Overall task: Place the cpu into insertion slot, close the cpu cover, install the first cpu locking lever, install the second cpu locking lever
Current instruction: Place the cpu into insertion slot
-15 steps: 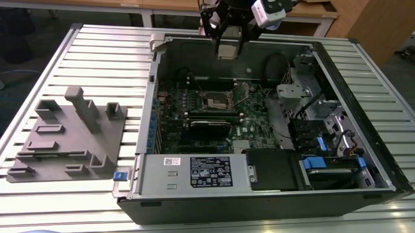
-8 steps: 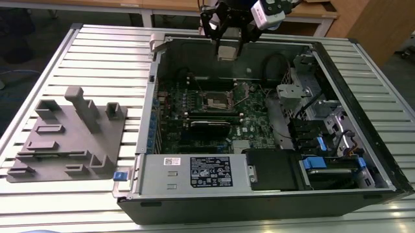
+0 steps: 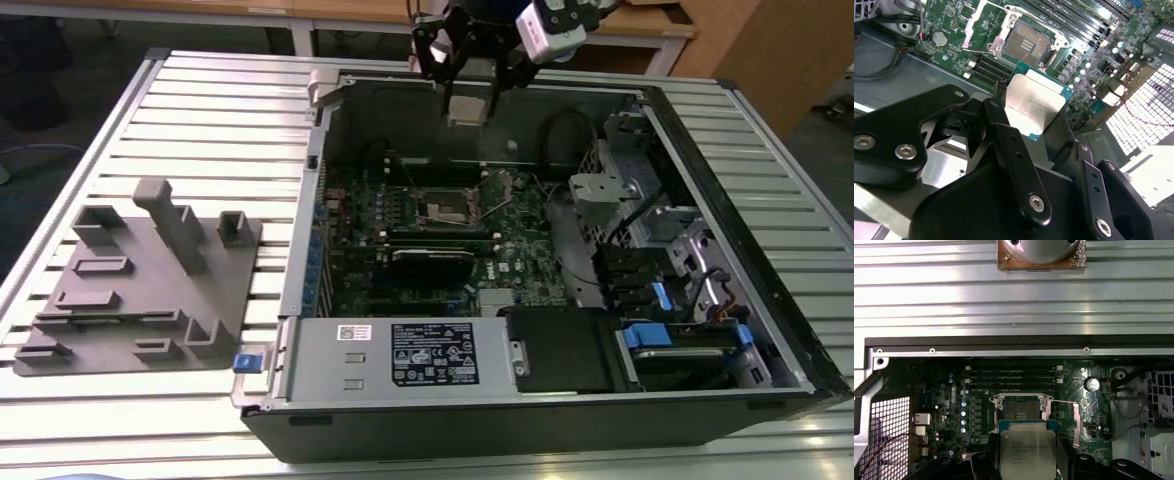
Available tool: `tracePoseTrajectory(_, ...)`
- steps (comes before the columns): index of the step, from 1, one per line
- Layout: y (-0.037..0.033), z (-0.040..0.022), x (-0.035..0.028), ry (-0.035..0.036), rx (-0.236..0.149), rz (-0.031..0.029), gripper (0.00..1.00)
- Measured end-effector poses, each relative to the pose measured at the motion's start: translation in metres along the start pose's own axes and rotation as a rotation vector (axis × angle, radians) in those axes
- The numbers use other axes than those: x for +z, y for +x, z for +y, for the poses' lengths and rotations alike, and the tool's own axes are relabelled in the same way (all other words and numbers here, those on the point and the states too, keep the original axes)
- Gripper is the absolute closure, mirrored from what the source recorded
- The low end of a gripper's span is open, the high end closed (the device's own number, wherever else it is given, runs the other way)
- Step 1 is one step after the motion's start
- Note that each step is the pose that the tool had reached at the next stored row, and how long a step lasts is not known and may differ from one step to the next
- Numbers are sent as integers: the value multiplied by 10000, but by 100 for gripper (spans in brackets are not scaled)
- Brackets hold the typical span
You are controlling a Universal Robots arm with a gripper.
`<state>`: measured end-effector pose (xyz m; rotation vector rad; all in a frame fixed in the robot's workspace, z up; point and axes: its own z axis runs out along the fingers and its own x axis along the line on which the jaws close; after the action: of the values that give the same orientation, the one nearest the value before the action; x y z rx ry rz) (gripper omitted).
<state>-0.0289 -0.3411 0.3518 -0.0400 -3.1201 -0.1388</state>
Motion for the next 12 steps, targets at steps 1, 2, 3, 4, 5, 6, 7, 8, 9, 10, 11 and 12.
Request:
tracePoseTrajectory(1, 0, -1, 6, 0, 0, 0, 46)
tracePoseTrajectory(2, 0, -1, 11, 0, 0, 0, 46)
tracePoseTrajectory(3, 0, -1, 17, 0, 0, 0, 46)
tracePoseTrajectory(4, 0, -2, 22, 0, 0, 0, 46)
tracePoseTrajectory(5, -1, -2, 27, 1, 0, 0, 46)
tracePoseTrajectory(6, -1, -3, 32, 1, 0, 0, 46)
tracePoseTrajectory(7, -1, -3, 38, 1, 0, 0, 46)
tracePoseTrajectory(8, -1, -4, 43, 0, 0, 0, 46)
tracePoseTrajectory(9, -1, -4, 49, 1, 0, 0, 46)
tracePoseTrajectory(10, -1, -5, 53, 1, 0, 1, 46)
tracePoseTrajectory(11, -1, -5, 54, 2, 0, 1, 46)
tracePoseTrajectory(12, -1, -5, 54, 1, 0, 1, 46)
